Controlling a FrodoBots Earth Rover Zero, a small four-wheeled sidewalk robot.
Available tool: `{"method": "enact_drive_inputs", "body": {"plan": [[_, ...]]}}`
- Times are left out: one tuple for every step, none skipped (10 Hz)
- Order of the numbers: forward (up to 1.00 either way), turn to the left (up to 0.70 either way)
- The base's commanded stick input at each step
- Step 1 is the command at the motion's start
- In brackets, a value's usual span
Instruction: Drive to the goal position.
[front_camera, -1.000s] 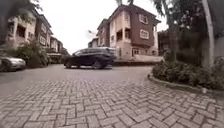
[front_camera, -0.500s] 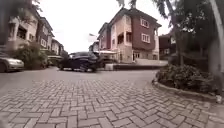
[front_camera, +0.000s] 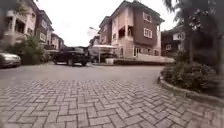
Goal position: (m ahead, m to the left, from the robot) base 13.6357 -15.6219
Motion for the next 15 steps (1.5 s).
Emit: {"method": "enact_drive_inputs", "body": {"plan": [[0.7,0.0],[0.7,0.0],[0.7,0.0],[0.7,0.0],[0.7,0.0],[0.7,0.0],[0.7,0.0],[0.7,0.0],[0.7,0.0],[0.7,0.0],[0.7,0.0],[0.7,0.0],[0.7,0.0],[0.7,0.0],[0.7,0.0]]}}
